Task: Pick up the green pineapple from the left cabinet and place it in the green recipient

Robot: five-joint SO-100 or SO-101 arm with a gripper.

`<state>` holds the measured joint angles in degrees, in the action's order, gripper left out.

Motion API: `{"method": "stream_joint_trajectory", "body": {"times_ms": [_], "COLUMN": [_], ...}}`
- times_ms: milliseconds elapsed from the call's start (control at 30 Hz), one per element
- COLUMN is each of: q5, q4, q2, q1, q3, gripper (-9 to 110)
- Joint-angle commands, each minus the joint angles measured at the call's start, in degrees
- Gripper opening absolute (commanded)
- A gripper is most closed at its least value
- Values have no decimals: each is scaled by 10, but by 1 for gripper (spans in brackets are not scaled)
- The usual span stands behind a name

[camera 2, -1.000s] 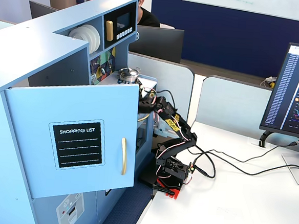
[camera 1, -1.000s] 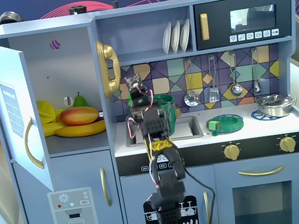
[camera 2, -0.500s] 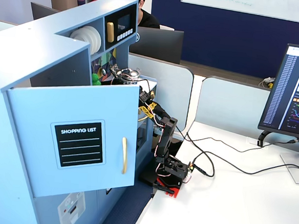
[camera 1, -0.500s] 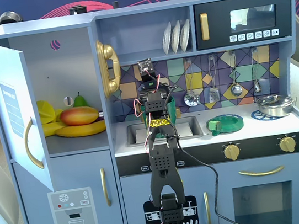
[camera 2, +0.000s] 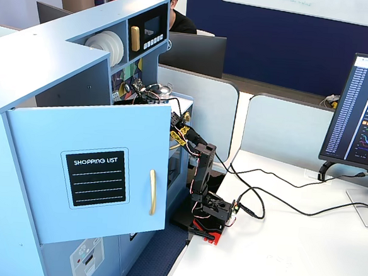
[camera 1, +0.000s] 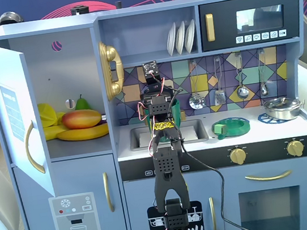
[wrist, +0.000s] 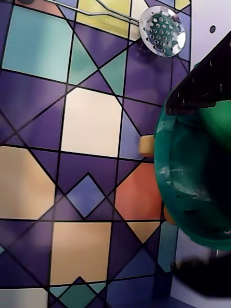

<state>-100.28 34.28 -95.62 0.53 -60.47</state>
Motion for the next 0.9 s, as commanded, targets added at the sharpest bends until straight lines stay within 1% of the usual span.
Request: {"method": "stream_joint_trajectory", "body": {"times_ms": [0, 100, 167, 333, 533, 867], "q5": [6, 8, 8, 18, 29, 47], "q4": [-21, -22, -22, -7, 64, 92], "q2": [-4, -26, -72, -266, -490, -703], "q1": [14, 18, 18, 33, 34, 30], "q3": [32, 10, -37, -234, -474, -806], "gripper": [37, 37, 37, 37, 37, 37]}}
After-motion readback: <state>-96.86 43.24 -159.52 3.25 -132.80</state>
